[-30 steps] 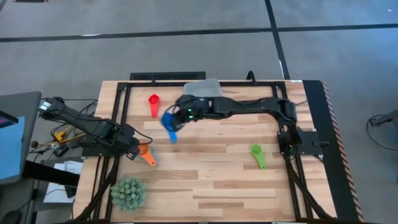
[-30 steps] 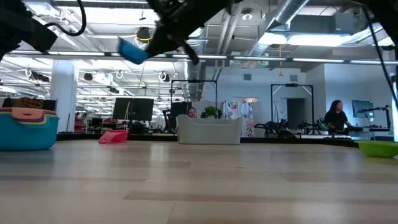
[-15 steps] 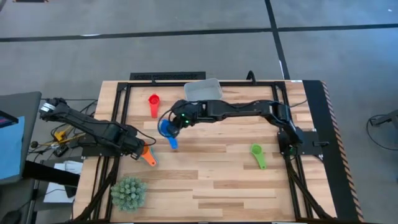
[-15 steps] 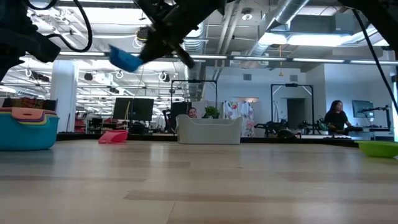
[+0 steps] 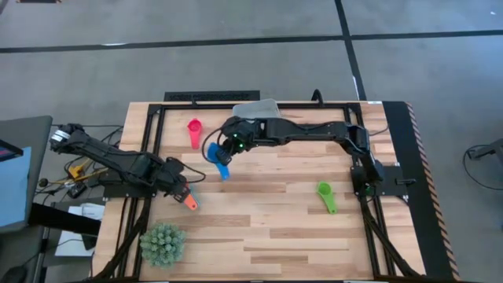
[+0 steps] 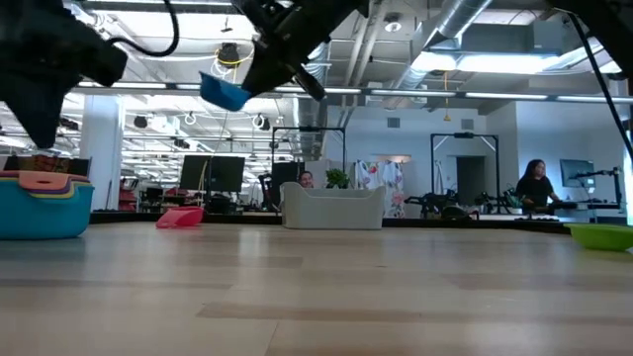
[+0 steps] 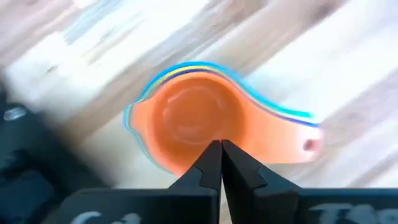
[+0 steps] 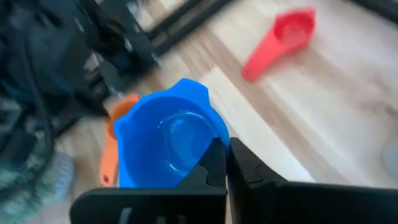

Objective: Nest measuring cups in basket
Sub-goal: Stack the blue measuring cup on the orange measuring cup

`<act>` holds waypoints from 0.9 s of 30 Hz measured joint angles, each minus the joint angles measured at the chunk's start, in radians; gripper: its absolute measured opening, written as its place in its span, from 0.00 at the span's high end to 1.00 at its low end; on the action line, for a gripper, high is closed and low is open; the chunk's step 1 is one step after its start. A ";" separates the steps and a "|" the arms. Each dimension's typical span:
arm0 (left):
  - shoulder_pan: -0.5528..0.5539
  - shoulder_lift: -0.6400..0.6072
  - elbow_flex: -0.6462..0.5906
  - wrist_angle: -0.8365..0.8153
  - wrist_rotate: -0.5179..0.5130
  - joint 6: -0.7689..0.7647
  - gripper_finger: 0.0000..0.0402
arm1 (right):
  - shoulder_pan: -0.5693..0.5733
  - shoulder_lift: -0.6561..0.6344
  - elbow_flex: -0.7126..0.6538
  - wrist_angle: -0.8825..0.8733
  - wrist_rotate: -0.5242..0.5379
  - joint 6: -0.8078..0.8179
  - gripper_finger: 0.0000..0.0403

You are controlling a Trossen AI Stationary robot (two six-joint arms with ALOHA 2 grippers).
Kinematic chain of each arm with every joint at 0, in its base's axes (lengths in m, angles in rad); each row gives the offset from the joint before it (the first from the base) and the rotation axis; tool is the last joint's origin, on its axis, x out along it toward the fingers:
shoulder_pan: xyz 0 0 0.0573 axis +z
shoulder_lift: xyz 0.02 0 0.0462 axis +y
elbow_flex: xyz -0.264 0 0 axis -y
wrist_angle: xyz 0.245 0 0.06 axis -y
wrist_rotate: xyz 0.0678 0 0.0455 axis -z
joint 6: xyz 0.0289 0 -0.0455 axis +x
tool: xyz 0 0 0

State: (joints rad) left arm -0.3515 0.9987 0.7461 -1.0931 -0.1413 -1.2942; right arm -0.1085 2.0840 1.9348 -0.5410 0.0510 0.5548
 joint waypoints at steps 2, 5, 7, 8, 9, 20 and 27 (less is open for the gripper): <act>-0.001 0.001 0.001 0.022 -0.003 0.012 1.00 | -0.011 -0.014 0.000 -0.014 -0.003 -0.009 0.99; -0.001 0.010 0.001 0.016 -0.003 -0.010 1.00 | -0.029 -0.037 0.000 -0.014 -0.005 -0.033 0.99; -0.001 0.016 0.001 -0.001 -0.003 -0.017 1.00 | -0.047 -0.059 0.000 -0.043 -0.007 -0.046 0.99; -0.001 0.020 0.002 -0.011 -0.003 -0.019 1.00 | -0.054 -0.066 -0.001 -0.041 -0.006 -0.056 0.99; 0.001 0.025 0.001 -0.013 -0.006 -0.018 1.00 | -0.062 -0.071 0.000 -0.027 -0.005 -0.059 0.99; 0.120 0.133 0.002 0.087 0.000 0.135 1.00 | -0.124 -0.131 0.000 -0.067 -0.019 -0.096 0.99; 0.172 0.220 0.003 0.159 0.030 0.218 1.00 | -0.144 -0.136 -0.001 -0.107 -0.024 -0.125 0.99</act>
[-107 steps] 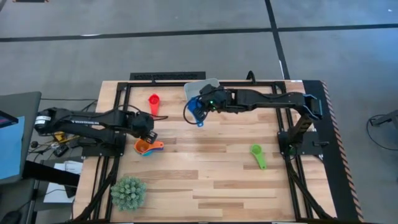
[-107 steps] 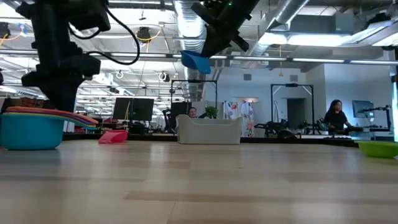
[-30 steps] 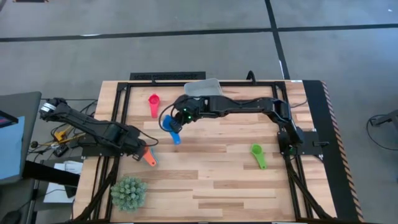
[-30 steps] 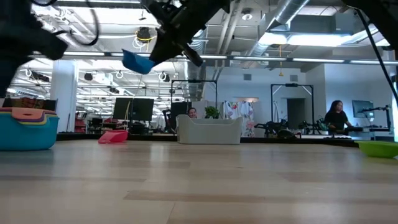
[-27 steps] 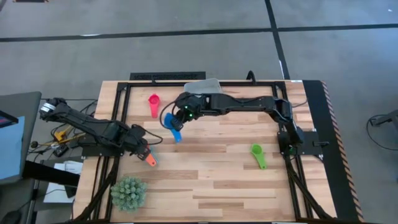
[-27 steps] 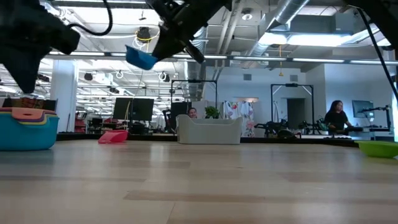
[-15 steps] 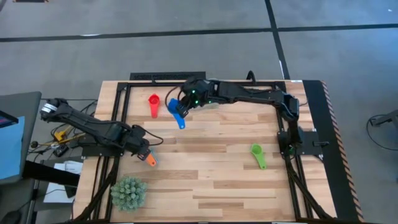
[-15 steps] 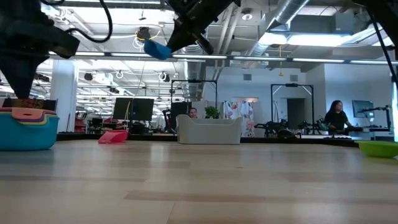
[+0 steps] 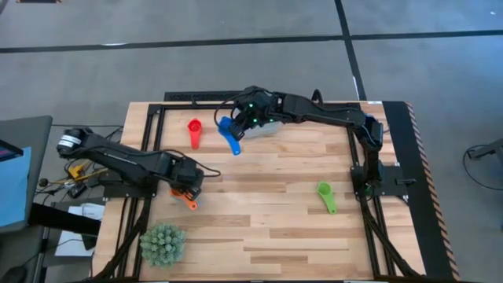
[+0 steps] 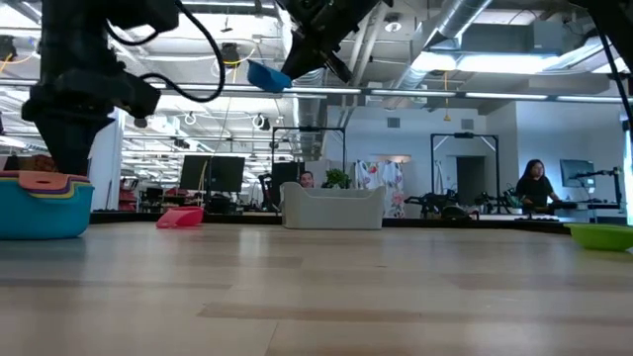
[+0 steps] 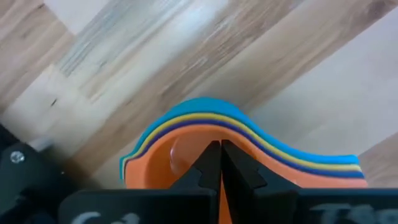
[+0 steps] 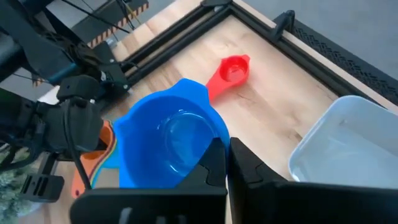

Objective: Nest measuring cups in basket
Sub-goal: Stack the blue measuring cup on the orange measuring cup

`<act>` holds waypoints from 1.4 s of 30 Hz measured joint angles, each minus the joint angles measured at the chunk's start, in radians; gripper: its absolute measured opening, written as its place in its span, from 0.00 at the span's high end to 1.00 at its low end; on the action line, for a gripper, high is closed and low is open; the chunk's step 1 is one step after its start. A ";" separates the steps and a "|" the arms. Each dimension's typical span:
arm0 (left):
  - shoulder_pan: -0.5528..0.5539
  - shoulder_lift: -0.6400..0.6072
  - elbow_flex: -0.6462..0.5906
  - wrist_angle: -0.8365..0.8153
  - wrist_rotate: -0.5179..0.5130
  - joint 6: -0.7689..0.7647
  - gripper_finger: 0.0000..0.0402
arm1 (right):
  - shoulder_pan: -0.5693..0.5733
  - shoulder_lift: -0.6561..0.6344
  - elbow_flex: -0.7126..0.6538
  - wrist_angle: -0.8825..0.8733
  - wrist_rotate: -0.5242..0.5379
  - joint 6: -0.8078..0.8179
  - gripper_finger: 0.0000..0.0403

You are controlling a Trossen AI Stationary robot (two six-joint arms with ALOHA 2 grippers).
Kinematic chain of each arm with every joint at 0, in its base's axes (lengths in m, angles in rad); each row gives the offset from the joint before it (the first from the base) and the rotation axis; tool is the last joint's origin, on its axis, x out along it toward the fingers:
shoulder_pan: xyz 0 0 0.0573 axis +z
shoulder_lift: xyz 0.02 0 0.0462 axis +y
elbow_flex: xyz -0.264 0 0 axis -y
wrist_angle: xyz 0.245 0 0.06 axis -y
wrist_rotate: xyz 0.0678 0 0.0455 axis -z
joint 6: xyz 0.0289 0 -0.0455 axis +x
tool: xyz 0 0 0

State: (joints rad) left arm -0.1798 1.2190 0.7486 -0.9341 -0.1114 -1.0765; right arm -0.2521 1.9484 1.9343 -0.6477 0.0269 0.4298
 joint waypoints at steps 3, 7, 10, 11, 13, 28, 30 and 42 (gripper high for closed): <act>0.008 0.049 0.000 0.028 0.019 0.027 1.00 | -0.002 0.000 0.000 -0.012 -0.001 -0.019 0.99; 0.008 0.113 0.000 0.080 0.028 0.073 1.00 | -0.009 -0.014 -0.002 -0.042 -0.001 -0.046 0.99; 0.009 0.151 0.000 0.159 0.028 0.109 1.00 | -0.016 -0.033 0.000 -0.048 -0.001 -0.061 0.99; 0.011 0.159 0.000 0.189 0.028 0.116 1.00 | -0.021 -0.042 -0.001 -0.064 -0.002 -0.069 0.99; 0.017 0.173 0.001 0.252 0.027 0.127 1.00 | -0.028 -0.059 -0.001 -0.060 0.001 -0.074 0.99; 0.167 0.176 0.002 0.503 -0.046 0.124 1.00 | -0.064 -0.134 -0.024 -0.217 0.064 -0.039 0.99; 0.189 0.176 0.004 0.508 -0.057 0.116 1.00 | -0.060 -0.134 -0.066 -0.215 0.060 0.001 0.99; 0.250 0.128 0.127 0.373 -0.075 0.232 1.00 | 0.055 -0.131 -0.295 -0.007 -0.004 0.258 0.99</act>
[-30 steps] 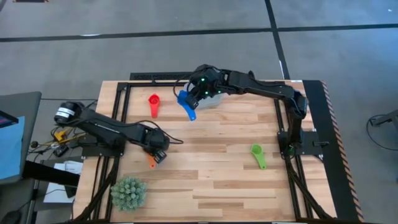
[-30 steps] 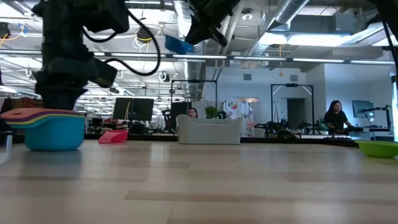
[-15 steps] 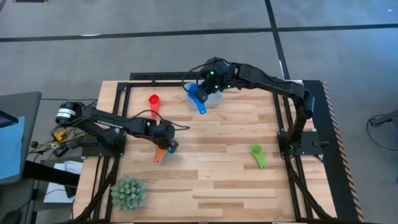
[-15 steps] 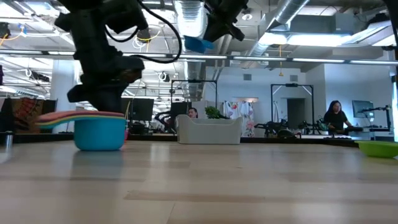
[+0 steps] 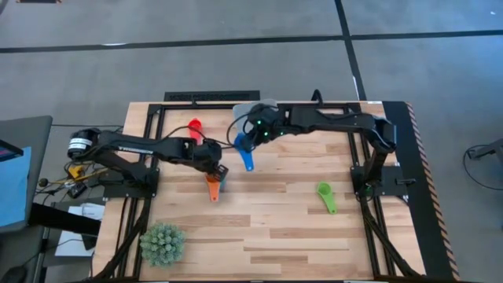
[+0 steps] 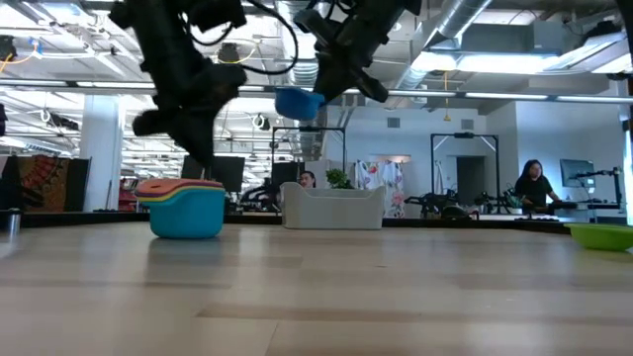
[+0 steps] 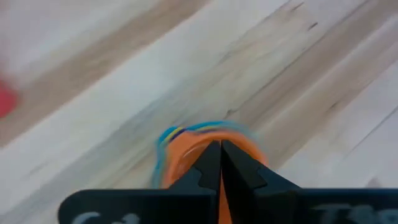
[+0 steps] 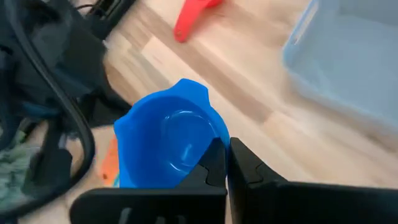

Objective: Nest measuring cups in basket
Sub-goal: Stack the blue measuring cup on the orange measuring cup

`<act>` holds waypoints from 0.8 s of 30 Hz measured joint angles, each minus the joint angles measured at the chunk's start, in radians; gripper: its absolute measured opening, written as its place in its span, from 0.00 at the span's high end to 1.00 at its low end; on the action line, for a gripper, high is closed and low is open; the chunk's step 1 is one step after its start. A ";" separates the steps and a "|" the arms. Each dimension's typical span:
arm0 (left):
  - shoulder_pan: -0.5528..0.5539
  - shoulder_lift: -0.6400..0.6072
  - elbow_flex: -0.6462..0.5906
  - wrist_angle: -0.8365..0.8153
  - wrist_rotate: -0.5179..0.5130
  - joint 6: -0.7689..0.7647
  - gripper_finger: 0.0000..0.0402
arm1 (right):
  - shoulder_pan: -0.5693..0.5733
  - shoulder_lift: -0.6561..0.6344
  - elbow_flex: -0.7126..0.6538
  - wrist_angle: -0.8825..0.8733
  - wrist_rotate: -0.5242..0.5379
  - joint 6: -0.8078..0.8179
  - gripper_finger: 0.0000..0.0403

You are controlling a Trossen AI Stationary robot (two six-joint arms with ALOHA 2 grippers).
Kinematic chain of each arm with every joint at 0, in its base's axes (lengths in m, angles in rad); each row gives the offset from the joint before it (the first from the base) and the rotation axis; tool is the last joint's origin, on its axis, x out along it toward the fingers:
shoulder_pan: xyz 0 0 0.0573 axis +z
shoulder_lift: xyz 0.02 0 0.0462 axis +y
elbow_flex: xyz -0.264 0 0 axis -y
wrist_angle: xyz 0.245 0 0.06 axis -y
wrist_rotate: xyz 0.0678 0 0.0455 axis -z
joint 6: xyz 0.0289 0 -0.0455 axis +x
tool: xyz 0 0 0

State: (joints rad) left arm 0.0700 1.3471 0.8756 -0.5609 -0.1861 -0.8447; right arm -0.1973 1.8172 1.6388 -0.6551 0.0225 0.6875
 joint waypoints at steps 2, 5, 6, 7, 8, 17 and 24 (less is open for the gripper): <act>0.000 -0.045 0.004 -0.071 -0.021 0.013 1.00 | 0.021 0.000 -0.017 0.055 0.001 0.059 0.99; 0.000 -0.125 0.005 -0.216 -0.085 -0.007 1.00 | 0.049 0.002 -0.052 0.142 0.001 0.158 0.99; 0.000 -0.152 0.005 -0.276 -0.109 -0.029 1.00 | 0.057 0.004 -0.060 0.158 0.001 0.187 0.99; 0.000 -0.181 0.005 -0.325 -0.131 -0.051 1.00 | 0.064 0.005 -0.062 0.163 0.003 0.208 0.98; 0.000 -0.212 0.004 -0.372 -0.150 -0.079 1.00 | 0.071 0.006 -0.062 0.177 0.014 0.227 0.98; 0.000 -0.403 0.004 -0.467 -0.275 -0.138 1.00 | 0.127 0.149 -0.046 0.303 0.056 0.368 0.98; 0.017 -0.457 0.003 -0.523 -0.292 -0.145 0.96 | 0.148 0.278 0.046 0.352 0.059 0.412 0.99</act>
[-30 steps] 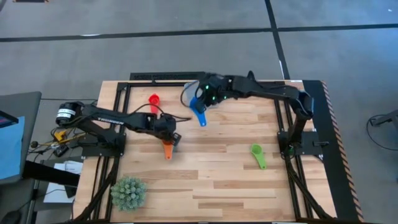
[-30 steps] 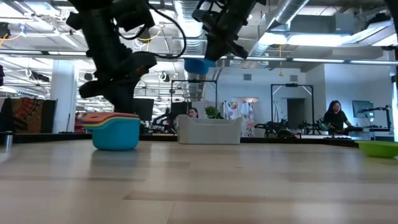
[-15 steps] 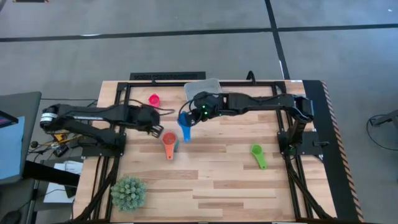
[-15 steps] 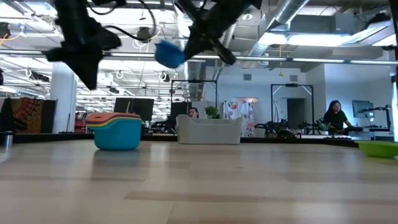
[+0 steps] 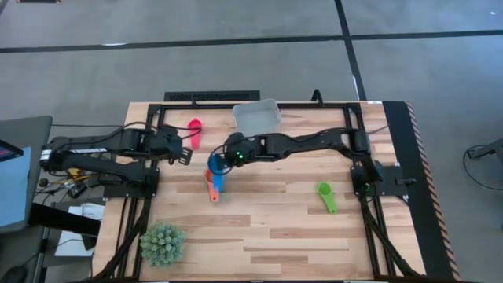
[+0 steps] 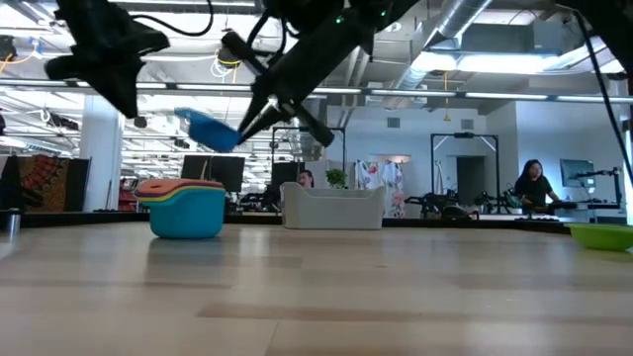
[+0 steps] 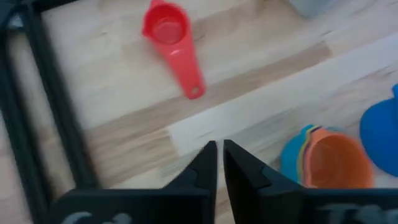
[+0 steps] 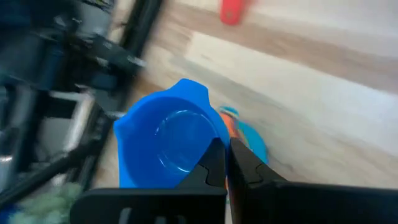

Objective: Nest measuring cups in basket
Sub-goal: Stack the blue measuring cup on the orange measuring cup

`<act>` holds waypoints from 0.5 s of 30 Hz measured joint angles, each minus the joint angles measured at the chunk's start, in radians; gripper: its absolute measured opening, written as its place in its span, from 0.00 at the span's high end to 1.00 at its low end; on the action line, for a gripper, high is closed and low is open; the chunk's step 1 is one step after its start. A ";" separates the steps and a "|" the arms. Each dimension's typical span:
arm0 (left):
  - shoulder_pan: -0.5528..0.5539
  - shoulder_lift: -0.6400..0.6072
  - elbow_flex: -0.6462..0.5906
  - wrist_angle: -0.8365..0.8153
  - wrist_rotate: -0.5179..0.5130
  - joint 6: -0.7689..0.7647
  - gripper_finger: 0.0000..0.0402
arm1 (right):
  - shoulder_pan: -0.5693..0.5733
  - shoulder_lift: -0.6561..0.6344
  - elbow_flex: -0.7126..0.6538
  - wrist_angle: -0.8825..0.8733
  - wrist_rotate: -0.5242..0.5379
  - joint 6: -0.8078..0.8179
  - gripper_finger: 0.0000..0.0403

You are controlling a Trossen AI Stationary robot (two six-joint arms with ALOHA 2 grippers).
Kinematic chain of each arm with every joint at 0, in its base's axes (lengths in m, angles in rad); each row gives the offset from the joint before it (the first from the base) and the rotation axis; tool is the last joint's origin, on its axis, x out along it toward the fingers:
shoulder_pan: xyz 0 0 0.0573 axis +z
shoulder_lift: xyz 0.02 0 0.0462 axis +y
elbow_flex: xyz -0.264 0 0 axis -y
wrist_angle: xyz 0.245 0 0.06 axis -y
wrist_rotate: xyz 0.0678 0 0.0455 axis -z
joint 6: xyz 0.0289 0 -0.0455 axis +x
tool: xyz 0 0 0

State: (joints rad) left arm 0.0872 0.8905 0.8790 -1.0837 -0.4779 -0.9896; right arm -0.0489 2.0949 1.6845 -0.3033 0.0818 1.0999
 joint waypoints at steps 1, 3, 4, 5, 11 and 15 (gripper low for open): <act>0.000 0.001 0.000 -0.002 0.000 0.000 0.95 | 0.001 0.011 0.009 -0.012 -0.003 0.002 0.99; 0.000 -0.014 0.000 -0.011 0.005 0.001 0.92 | 0.004 0.035 0.025 -0.010 -0.005 0.011 0.99; -0.001 -0.010 0.000 -0.025 0.007 0.000 0.90 | 0.007 0.045 0.033 -0.011 -0.005 0.017 0.99; -0.001 -0.010 0.000 -0.026 0.008 -0.001 0.89 | 0.010 0.054 0.041 -0.007 -0.005 0.019 0.99; 0.000 -0.013 0.000 -0.024 0.010 0.011 0.81 | 0.016 0.082 0.048 0.000 -0.007 0.018 0.98; 0.000 -0.013 0.000 -0.025 0.010 0.017 0.77 | 0.019 0.098 0.049 0.007 -0.018 0.018 0.97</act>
State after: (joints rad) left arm 0.0867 0.8774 0.8791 -1.1088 -0.4679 -0.9730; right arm -0.0296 2.1931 1.7337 -0.2960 0.0642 1.1178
